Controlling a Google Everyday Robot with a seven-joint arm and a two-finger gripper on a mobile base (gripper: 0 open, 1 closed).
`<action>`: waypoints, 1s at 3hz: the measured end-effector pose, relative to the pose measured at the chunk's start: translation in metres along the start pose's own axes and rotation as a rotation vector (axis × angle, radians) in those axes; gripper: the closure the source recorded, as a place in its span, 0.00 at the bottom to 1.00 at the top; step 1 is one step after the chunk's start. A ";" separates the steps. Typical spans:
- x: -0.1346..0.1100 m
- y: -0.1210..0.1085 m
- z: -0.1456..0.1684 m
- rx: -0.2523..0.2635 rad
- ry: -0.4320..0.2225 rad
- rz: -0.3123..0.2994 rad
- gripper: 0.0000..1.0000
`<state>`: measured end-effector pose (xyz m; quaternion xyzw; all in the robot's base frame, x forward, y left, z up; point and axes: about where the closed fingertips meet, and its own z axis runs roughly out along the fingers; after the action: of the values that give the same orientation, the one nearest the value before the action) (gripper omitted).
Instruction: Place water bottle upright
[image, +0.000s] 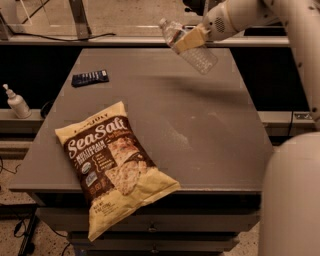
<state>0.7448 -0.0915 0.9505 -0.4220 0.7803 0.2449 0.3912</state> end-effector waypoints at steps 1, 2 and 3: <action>0.005 -0.002 -0.010 0.000 -0.018 0.017 1.00; 0.005 -0.002 -0.004 -0.017 -0.093 0.047 1.00; 0.009 -0.005 -0.021 -0.003 -0.226 0.088 1.00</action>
Offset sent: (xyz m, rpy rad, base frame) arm -0.0047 -0.0135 0.0074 0.2575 -0.0557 -0.0588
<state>0.7375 -0.1128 0.9546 -0.3577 0.7487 0.3088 0.4650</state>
